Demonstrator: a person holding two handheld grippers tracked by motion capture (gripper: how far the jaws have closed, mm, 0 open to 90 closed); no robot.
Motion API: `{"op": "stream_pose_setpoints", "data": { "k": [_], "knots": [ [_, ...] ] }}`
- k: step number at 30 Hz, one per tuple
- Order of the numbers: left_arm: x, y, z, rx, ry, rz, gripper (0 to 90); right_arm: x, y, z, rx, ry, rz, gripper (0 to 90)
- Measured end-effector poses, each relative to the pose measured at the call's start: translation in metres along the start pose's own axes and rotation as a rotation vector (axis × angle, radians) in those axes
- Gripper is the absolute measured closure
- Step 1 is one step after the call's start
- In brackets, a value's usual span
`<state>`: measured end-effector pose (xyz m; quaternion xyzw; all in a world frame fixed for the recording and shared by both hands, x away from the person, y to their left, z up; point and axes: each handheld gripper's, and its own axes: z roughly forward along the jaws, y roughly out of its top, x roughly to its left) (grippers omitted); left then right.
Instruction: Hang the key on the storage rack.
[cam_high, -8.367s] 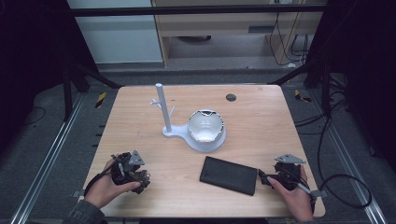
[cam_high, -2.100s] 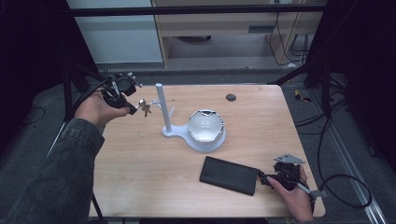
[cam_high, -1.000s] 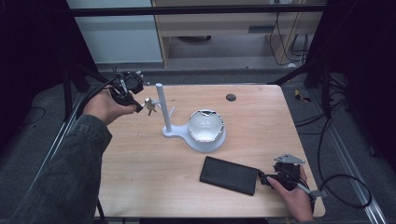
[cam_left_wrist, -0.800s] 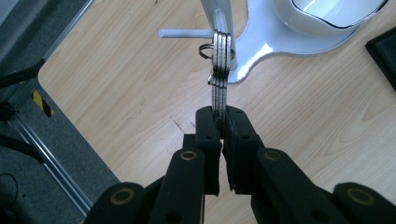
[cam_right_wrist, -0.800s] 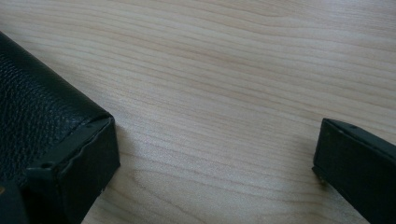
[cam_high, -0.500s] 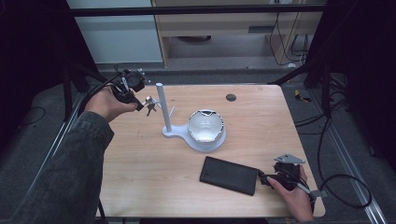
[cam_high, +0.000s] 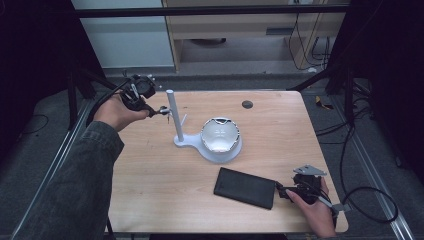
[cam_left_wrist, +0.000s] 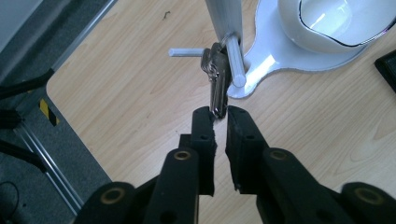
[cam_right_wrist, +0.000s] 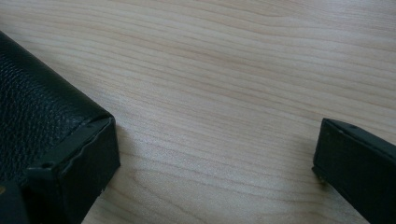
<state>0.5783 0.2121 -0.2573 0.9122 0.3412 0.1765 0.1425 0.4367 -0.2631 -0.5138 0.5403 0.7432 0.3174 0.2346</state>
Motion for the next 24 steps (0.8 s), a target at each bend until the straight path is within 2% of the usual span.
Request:
{"op": "stream_pose_setpoints", "data": {
  "k": [3,7,9,14,21,24],
  "knots": [
    [0.0,-0.004,-0.001,-0.019,0.008,0.002,72.5,0.0,0.0,0.0,-0.001,0.0,0.002,0.6],
    [-0.002,-0.015,-0.003,-0.071,0.022,-0.002,66.5,0.0,0.0,0.0,0.0,0.0,0.0,0.6],
    [-0.004,-0.019,-0.002,-0.081,0.022,-0.003,65.4,0.0,0.0,0.0,0.0,0.0,0.0,0.6],
    [-0.009,-0.031,0.0,-0.111,0.038,0.001,54.7,0.0,0.0,0.0,0.001,0.001,0.002,0.6],
    [-0.025,-0.048,0.007,-0.153,0.048,-0.011,36.8,0.0,0.0,-0.001,0.002,0.007,0.003,0.7],
    [-0.032,-0.053,0.011,-0.168,0.041,-0.016,29.0,0.0,0.001,-0.002,0.004,0.013,-0.006,4.8]
  ]
}}
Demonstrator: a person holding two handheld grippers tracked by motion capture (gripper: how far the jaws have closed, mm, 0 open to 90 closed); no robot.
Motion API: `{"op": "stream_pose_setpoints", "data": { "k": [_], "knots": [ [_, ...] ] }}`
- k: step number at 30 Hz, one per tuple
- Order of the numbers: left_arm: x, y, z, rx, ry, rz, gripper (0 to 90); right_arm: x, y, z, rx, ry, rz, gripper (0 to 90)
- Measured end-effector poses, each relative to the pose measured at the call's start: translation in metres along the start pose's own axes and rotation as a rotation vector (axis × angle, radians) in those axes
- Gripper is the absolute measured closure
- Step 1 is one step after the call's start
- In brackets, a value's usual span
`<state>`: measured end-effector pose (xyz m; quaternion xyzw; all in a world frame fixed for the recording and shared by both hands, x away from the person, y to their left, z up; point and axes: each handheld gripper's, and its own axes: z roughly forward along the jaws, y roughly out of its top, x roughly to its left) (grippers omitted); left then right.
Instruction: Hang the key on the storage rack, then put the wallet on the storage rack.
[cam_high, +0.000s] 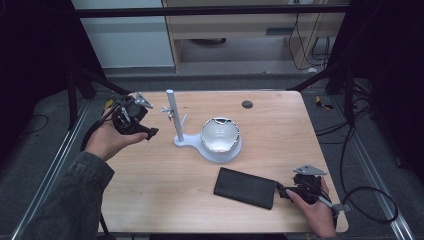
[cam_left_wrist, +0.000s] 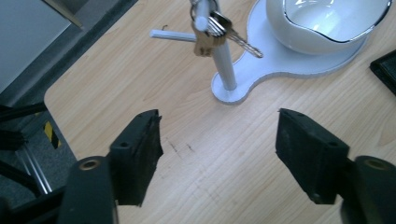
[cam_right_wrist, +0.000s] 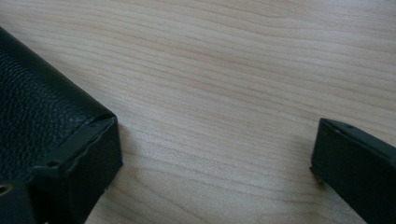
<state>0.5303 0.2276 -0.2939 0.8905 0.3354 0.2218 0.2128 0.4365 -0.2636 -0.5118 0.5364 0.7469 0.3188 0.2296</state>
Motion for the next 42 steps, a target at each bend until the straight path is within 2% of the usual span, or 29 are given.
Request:
{"op": "stream_pose_setpoints", "data": {
  "k": [2,4,6,7,8,9,16,22,25,26,27,28,29,30,31,32,35,37,38,39,41,42],
  "knots": [
    [-0.003,-0.002,0.001,-0.003,-0.001,-0.002,22.3,0.0,0.0,-0.001,-0.001,0.002,-0.002,5.6],
    [-0.008,-0.007,0.004,-0.02,-0.012,-0.007,19.7,0.001,0.002,-0.002,-0.014,-0.001,-0.013,5.3],
    [-0.013,-0.013,0.008,-0.035,-0.028,-0.022,11.7,0.002,0.002,-0.004,-0.03,-0.013,-0.02,5.7],
    [-0.017,-0.018,0.01,-0.038,-0.048,-0.028,10.9,0.001,0.003,-0.006,-0.037,-0.019,-0.019,6.1],
    [-0.017,-0.018,0.01,-0.038,-0.048,-0.028,9.4,0.001,0.003,-0.006,-0.037,-0.019,-0.019,6.1],
    [-0.023,-0.025,0.014,-0.049,-0.07,-0.016,8.1,0.0,0.003,-0.007,-0.047,-0.031,-0.025,6.2],
    [-0.039,-0.043,0.028,-0.072,-0.121,-0.005,6.6,0.0,0.004,-0.009,-0.056,-0.043,-0.014,6.9],
    [-0.054,-0.052,0.043,-0.091,-0.156,-0.022,6.6,-0.002,0.005,-0.011,-0.062,-0.053,-0.015,7.7],
    [-0.059,-0.054,0.047,-0.1,-0.161,-0.024,6.6,-0.002,0.004,-0.012,-0.064,-0.055,-0.014,8.0],
    [-0.067,-0.057,0.05,-0.121,-0.175,-0.03,6.6,-0.002,0.005,-0.013,-0.069,-0.054,-0.012,8.0],
    [-0.067,-0.057,0.05,-0.121,-0.175,-0.03,6.6,-0.002,0.005,-0.013,-0.069,-0.054,-0.012,8.0],
    [-0.074,-0.059,0.053,-0.137,-0.19,-0.02,6.8,-0.001,0.005,-0.015,-0.073,-0.057,-0.014,8.1],
    [-0.074,-0.059,0.053,-0.137,-0.19,-0.02,7.3,-0.001,0.005,-0.015,-0.073,-0.057,-0.014,8.1],
    [-0.082,-0.061,0.056,-0.141,-0.195,-0.003,8.2,-0.001,0.006,-0.016,-0.087,-0.058,-0.013,8.6],
    [-0.082,-0.061,0.056,-0.141,-0.195,-0.003,8.5,-0.001,0.006,-0.016,-0.087,-0.058,-0.013,8.6],
    [-0.089,-0.062,0.059,-0.146,-0.196,0.01,8.5,-0.001,0.006,-0.017,-0.09,-0.062,-0.015,9.0],
    [-0.105,-0.062,0.065,-0.157,-0.226,0.033,8.8,-0.001,0.006,-0.021,-0.107,-0.064,-0.015,10.7],
    [-0.115,-0.062,0.07,-0.143,-0.244,0.045,10.6,0.0,0.006,-0.025,-0.12,-0.063,-0.01,12.7],
    [-0.124,-0.062,0.074,-0.137,-0.262,0.05,11.6,0.001,0.007,-0.027,-0.137,-0.062,-0.023,16.6],
    [-0.124,-0.062,0.074,-0.137,-0.262,0.05,11.6,0.001,0.007,-0.027,-0.137,-0.062,-0.023,16.6],
    [-0.139,-0.062,0.083,-0.13,-0.292,0.076,11.6,0.003,0.008,-0.03,-0.152,-0.053,-0.021,19.4],
    [-0.144,-0.062,0.086,-0.13,-0.291,0.091,11.5,0.003,0.008,-0.03,-0.158,-0.052,-0.027,20.5]
  ]
}}
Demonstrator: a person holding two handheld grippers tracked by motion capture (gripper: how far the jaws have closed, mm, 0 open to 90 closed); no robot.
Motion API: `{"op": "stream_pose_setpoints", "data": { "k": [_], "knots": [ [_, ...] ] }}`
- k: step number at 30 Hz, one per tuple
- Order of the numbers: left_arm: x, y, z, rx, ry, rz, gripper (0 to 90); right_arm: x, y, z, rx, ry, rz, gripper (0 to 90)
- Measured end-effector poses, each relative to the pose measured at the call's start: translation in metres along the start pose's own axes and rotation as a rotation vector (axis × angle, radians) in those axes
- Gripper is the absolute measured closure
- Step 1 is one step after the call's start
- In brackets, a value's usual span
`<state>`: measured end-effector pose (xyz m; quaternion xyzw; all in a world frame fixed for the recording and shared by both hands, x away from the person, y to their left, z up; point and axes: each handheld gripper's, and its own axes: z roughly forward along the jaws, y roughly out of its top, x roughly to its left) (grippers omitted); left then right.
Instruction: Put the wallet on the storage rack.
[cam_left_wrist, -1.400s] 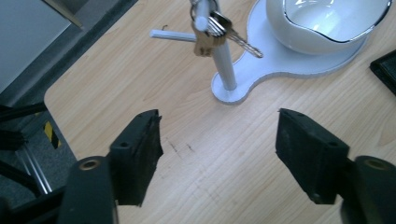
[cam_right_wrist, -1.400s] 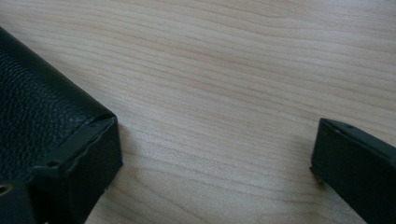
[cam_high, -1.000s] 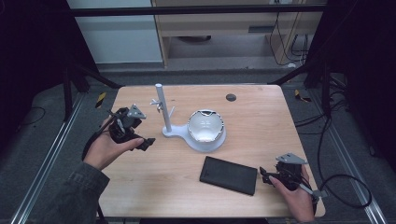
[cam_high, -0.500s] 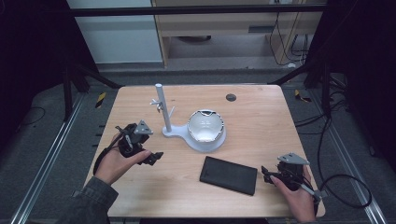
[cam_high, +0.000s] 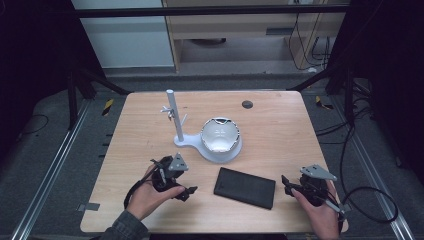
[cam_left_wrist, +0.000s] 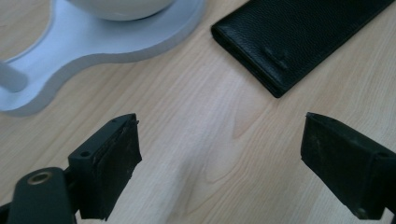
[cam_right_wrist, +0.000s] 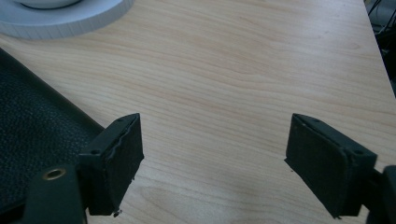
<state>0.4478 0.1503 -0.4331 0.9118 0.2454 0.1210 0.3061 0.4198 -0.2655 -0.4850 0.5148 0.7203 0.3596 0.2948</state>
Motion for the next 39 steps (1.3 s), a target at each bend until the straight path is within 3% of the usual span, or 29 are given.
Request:
{"op": "stream_pose_setpoints", "data": {
  "k": [7,12,13,17,25,29,31,39],
  "knots": [
    [-0.013,0.003,0.017,-0.008,-0.016,0.023,10.9,0.006,0.004,-0.006,-0.045,0.021,-0.019,29.6],
    [-0.021,0.005,0.024,-0.012,-0.026,0.036,17.5,0.009,0.006,-0.01,-0.078,0.031,-0.029,38.1],
    [-0.022,0.005,0.026,-0.019,-0.028,0.038,25.0,0.011,0.007,-0.011,-0.087,0.042,-0.026,42.1],
    [-0.027,0.005,0.035,-0.014,-0.036,0.042,34.8,0.014,0.008,-0.012,-0.1,0.059,-0.039,45.9],
    [-0.033,0.007,0.043,-0.006,-0.055,0.05,72.2,0.022,0.009,-0.013,-0.118,0.085,-0.063,53.0],
    [-0.032,0.007,0.045,0.013,-0.063,0.051,85.2,0.023,0.008,-0.012,-0.119,0.094,-0.083,57.0],
    [-0.032,0.008,0.045,0.02,-0.073,0.046,89.5,0.025,0.009,-0.012,-0.121,0.105,-0.083,59.5],
    [-0.036,0.006,0.047,0.03,-0.085,0.04,90.0,0.026,0.009,-0.012,-0.131,0.117,-0.105,64.7]
  ]
}}
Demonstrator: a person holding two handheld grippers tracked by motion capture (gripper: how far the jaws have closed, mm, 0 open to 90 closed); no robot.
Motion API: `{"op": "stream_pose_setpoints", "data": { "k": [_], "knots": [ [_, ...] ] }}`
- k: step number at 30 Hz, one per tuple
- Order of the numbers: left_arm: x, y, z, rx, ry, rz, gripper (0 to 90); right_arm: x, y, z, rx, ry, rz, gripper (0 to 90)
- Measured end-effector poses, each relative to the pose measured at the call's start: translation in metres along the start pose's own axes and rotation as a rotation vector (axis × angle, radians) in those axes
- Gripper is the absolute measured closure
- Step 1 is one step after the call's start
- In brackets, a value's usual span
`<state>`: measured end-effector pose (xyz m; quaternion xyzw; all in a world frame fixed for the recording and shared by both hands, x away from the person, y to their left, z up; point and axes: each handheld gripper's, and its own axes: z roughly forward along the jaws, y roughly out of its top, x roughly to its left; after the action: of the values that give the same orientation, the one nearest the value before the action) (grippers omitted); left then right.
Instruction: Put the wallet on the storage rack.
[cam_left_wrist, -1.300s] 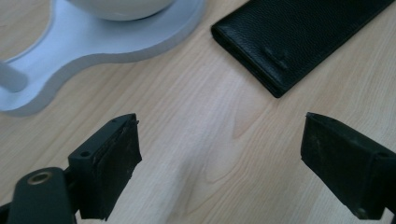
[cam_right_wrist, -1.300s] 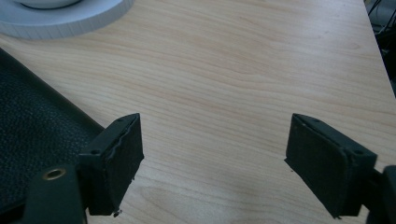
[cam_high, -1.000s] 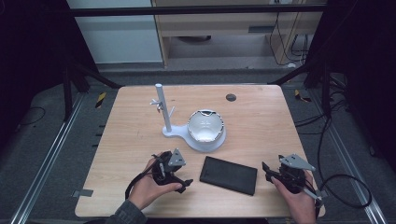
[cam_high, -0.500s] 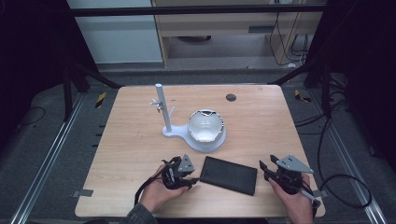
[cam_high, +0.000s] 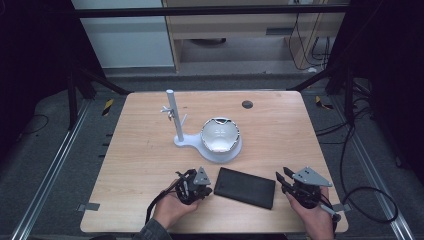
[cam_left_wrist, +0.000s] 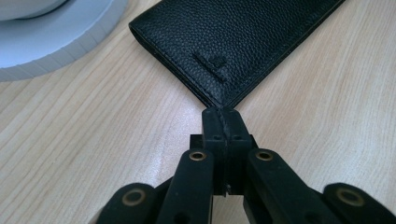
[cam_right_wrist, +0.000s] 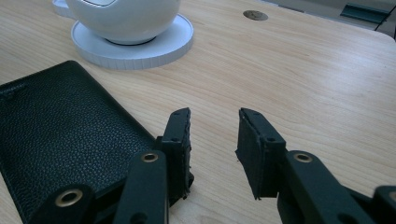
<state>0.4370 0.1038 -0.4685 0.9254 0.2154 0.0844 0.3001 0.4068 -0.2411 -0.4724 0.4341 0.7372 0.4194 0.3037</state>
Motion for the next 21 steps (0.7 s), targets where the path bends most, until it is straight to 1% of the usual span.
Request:
{"op": "stream_pose_setpoints", "data": {
  "k": [2,3,5,7,10,11,18,21],
  "knots": [
    [-0.0013,-0.0002,0.0015,0.012,-0.003,0.001,90.0,0.0006,-0.0001,0.0001,-0.002,0.002,-0.004,64.6],
    [-0.0022,0.0004,0.0009,0.015,0.004,0.005,90.0,0.0004,-0.0006,0.0007,-0.001,0.002,-0.008,64.5],
    [-0.0022,0.0016,0.0004,0.022,0.0,0.011,90.0,0.001,-0.0008,0.0014,0.007,0.004,-0.005,63.8],
    [-0.0024,0.0032,-0.0002,0.026,-0.001,0.012,90.0,0.0012,-0.0005,0.0015,0.003,0.005,-0.01,62.9],
    [-0.0029,0.006,0.0002,0.038,0.0,0.026,90.0,-0.0001,-0.0008,0.0023,0.004,0.002,-0.014,61.9],
    [-0.0031,0.0063,0.0004,0.038,-0.003,0.028,90.0,-0.0001,-0.0008,0.002,0.005,0.002,-0.008,61.6],
    [-0.0004,0.0033,0.0039,0.068,0.003,0.021,90.0,-0.0009,-0.0011,0.0008,0.001,-0.001,-0.011,60.6],
    [0.0004,0.0042,0.0071,0.083,0.0,0.028,90.0,-0.0006,-0.0006,0.0005,-0.003,-0.002,-0.013,60.6]
  ]
}}
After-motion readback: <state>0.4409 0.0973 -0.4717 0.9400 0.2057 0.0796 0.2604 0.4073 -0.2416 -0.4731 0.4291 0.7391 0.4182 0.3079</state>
